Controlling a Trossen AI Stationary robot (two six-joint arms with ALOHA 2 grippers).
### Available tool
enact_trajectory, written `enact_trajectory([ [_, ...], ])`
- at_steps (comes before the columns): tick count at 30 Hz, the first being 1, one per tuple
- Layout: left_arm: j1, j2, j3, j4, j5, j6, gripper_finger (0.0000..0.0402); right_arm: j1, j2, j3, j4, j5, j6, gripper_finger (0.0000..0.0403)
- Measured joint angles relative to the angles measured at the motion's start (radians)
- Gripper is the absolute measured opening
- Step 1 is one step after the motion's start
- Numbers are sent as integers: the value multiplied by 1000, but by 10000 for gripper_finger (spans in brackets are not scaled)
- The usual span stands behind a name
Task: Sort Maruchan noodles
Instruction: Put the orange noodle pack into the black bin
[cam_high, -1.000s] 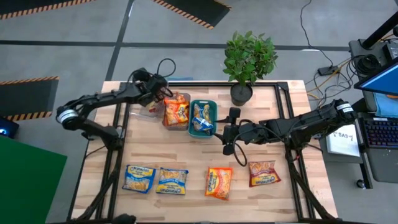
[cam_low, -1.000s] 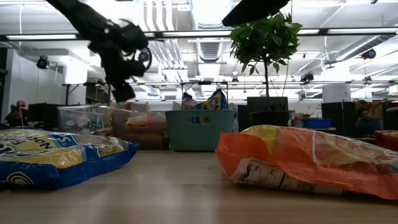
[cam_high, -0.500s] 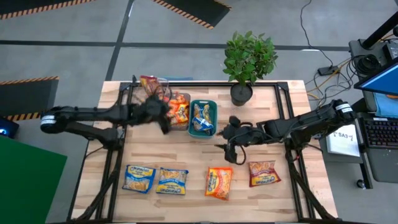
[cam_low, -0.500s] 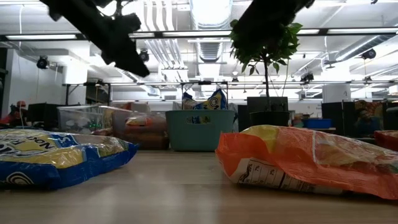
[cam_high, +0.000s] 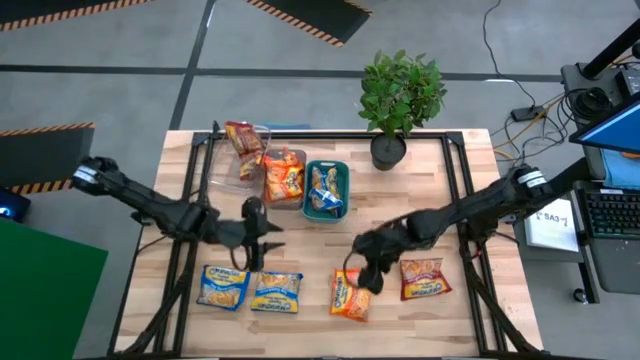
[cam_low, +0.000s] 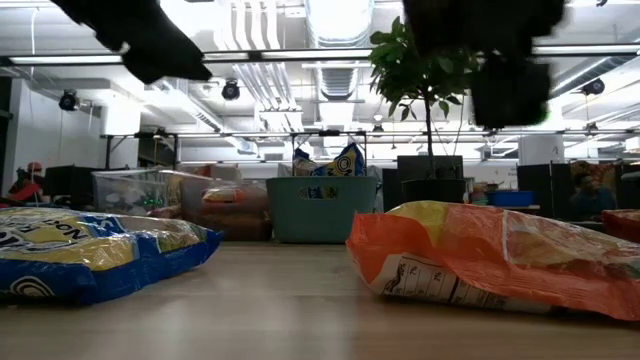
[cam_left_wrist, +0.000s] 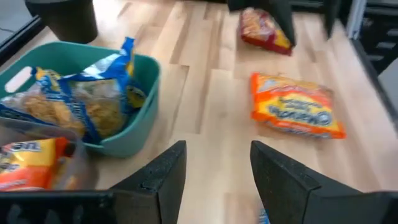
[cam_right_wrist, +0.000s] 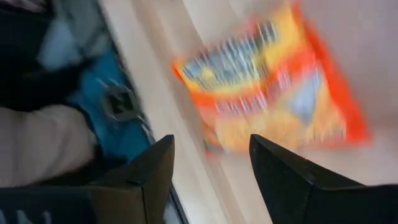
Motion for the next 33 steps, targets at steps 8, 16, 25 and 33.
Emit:
enact_trajectory([
  [8, -172, 68, 0, 107, -156, -45, 159, 166, 155, 3, -27, -18, 65, 157],
  [16, -187, 157, 0, 242, -161, -44, 159, 219, 257, 82, -17, 200, -197, 83],
  [25, -192, 267, 0, 408, -159, -18, 159, 155, 361, 135, 141, 332, -436, 11],
  [33, -204, 338, 31, 422, -159, -18, 159, 44, 381, 187, 241, 547, -575, 9],
])
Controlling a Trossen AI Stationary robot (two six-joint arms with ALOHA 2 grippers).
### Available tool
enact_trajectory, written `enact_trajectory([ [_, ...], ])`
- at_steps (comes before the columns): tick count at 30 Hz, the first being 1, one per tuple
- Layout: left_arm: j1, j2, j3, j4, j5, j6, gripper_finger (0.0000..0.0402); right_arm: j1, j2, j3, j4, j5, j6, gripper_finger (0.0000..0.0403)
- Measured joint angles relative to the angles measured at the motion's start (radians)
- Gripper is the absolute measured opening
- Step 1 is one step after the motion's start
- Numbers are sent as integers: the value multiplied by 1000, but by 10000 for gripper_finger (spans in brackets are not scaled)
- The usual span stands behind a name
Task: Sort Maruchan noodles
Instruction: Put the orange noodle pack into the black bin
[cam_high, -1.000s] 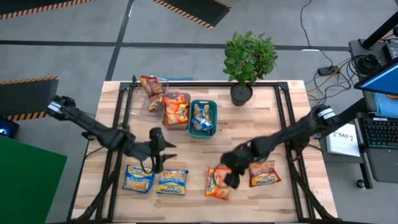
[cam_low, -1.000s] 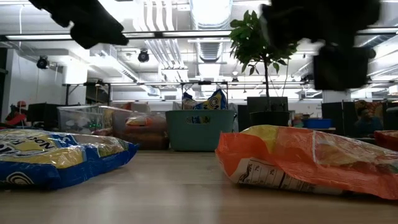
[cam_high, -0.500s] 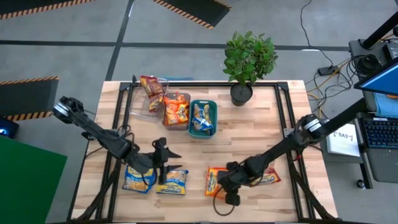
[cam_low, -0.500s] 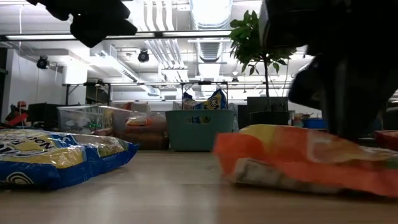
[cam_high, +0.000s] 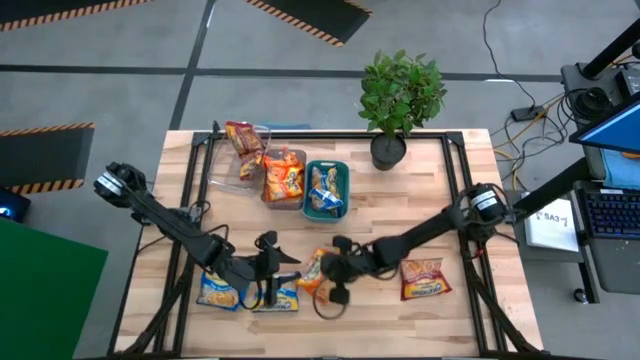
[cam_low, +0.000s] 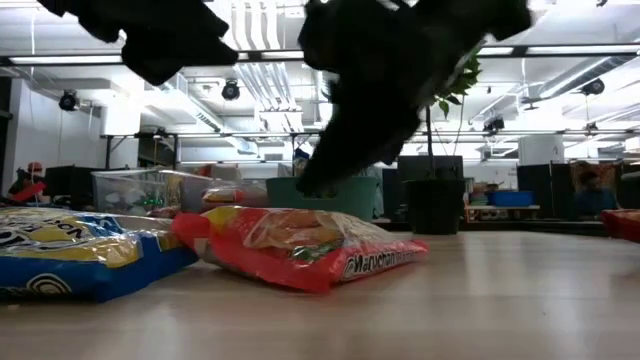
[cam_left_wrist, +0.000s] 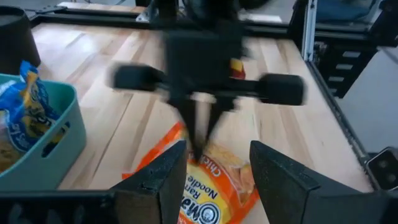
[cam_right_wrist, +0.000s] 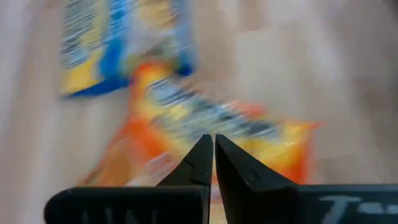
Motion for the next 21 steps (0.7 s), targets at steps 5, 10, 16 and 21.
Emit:
enact_trajectory([
  [5, -3, 58, 5, 0, 5, -33, 159, -24, -29, 25, -42, 22, 26, 9],
  [10, -3, 105, 5, 0, 45, -80, 159, -15, -75, 64, -234, -69, 111, 9],
  [16, -4, 166, 5, 5, 48, -161, 159, -4, -134, 66, -443, -77, 215, 9],
  [21, -4, 235, 5, 60, 45, -189, 159, 2, -148, 25, -491, -79, 249, 9],
])
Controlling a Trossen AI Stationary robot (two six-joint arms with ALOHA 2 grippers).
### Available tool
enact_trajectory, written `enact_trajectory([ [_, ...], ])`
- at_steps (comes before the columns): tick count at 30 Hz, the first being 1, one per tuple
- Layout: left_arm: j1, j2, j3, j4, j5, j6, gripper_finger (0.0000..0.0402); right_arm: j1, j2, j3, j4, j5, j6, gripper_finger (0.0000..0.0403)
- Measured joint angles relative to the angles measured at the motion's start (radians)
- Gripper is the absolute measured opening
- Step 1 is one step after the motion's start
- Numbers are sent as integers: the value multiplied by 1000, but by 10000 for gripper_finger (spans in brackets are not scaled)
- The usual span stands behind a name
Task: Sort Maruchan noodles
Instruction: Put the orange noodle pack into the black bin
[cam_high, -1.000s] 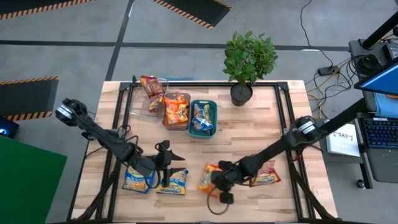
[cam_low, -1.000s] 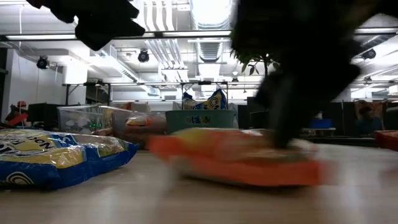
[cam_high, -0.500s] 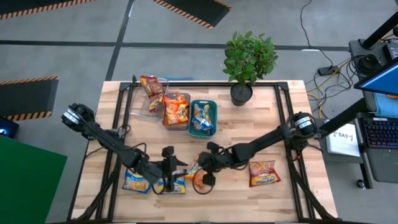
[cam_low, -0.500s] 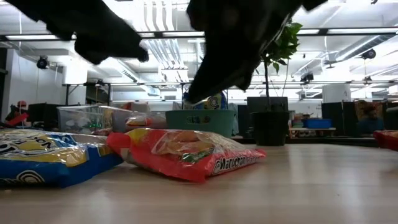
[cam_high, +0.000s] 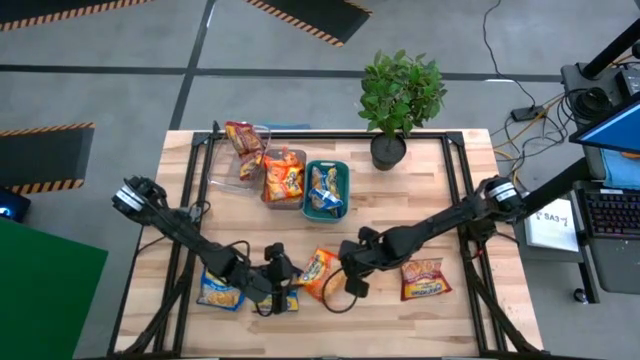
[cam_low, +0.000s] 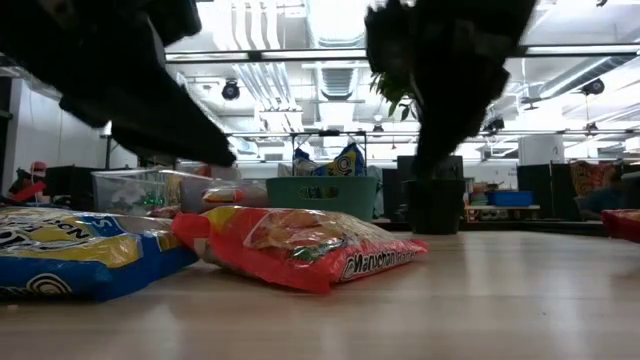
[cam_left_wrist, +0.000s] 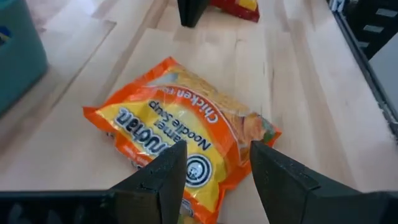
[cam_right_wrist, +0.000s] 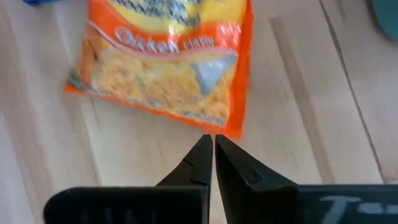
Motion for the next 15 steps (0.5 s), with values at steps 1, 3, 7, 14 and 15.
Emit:
enact_trajectory([
  [1, 1, 14, 0, 9, 0, -3, 159, 0, -2, -15, 3, -5, 1, 9],
  [3, 2, 43, 11, 11, 0, -3, 159, 0, -2, -50, 33, -23, 7, 9],
  [7, 8, 101, 32, 11, 1, -2, 159, -7, -6, -116, 93, -25, 26, 9],
  [14, 18, 160, 50, 9, 1, 0, 153, -21, -18, -194, 247, -16, 87, 9],
  [15, 19, 162, 50, 10, 1, 0, 151, -25, -18, -197, 265, -15, 106, 9],
])
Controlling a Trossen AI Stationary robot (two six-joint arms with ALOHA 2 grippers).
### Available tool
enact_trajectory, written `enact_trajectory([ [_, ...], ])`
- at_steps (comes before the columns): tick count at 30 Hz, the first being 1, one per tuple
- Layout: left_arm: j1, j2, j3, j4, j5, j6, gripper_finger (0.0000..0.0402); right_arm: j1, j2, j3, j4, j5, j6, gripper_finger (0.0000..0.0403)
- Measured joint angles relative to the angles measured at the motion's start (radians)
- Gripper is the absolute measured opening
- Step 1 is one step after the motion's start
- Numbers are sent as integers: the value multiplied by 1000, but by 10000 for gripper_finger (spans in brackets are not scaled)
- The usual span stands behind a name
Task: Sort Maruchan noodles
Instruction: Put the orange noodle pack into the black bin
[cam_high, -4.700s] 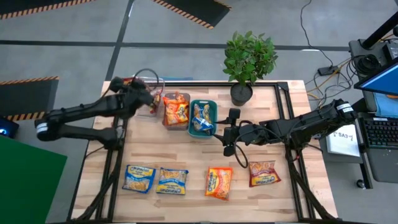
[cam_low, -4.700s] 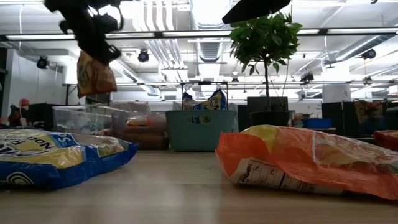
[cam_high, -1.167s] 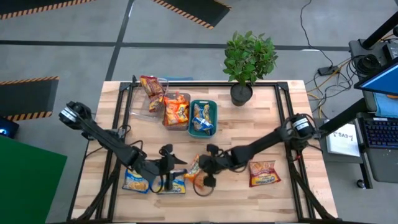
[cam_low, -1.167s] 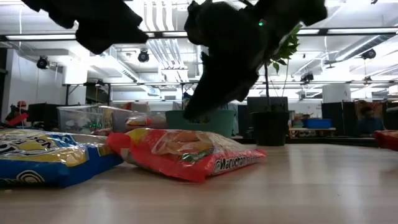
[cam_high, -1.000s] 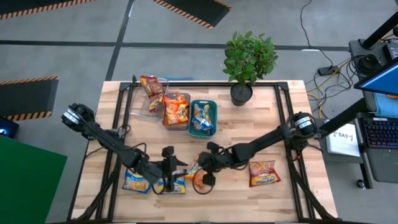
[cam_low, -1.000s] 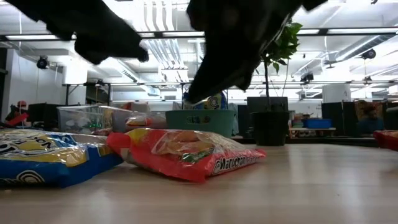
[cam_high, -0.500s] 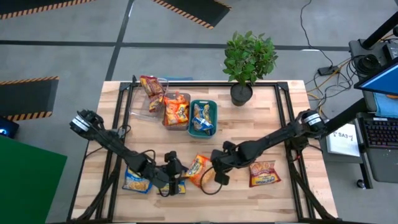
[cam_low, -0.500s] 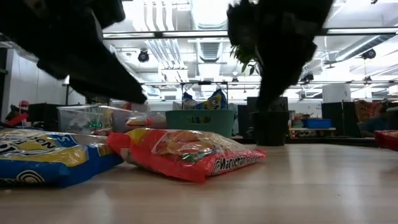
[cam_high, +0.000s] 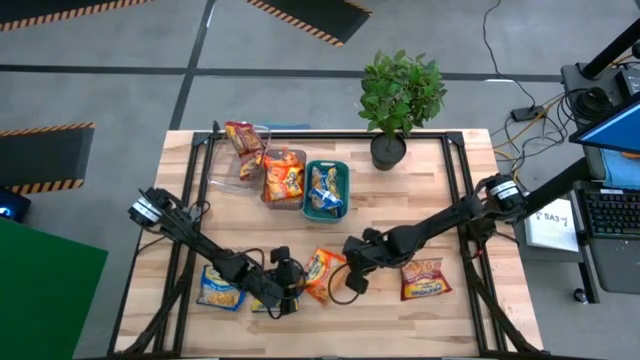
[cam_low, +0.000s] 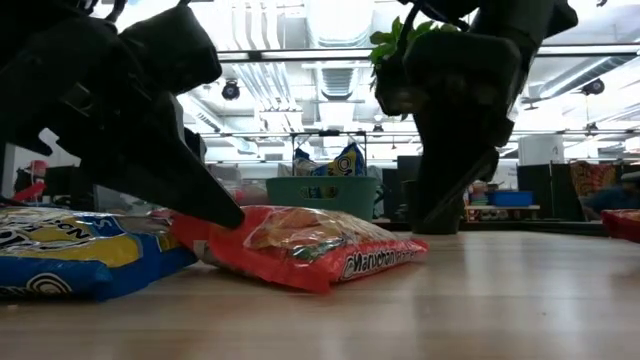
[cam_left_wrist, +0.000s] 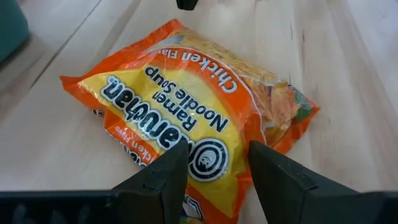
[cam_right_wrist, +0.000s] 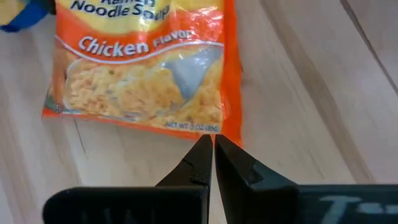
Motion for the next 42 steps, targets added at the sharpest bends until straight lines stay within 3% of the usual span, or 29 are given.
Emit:
enact_trajectory([
  [6, 5, 2, 0, -13, 0, -1, 124, -37, -9, -19, 19, -85, 83, 29],
  [10, 7, 2, -2, -28, -2, -15, 103, -62, -33, -38, 18, -215, 86, 79],
  [14, 8, 2, -5, -47, -3, -45, 82, -67, -77, -84, 43, -242, 83, 144],
  [17, 8, 2, -7, -56, -13, -55, 71, -67, -105, -149, 126, -244, 105, 193],
  [23, 10, 2, -11, -60, -22, -62, 55, -77, -104, -298, 472, -244, 220, 259],
  [33, 10, 2, -13, -64, -28, -73, 52, -144, -24, -395, 774, -236, 285, 283],
  [42, 11, 2, -14, -67, -39, -73, 52, -145, 60, -298, 792, -243, 235, 281],
])
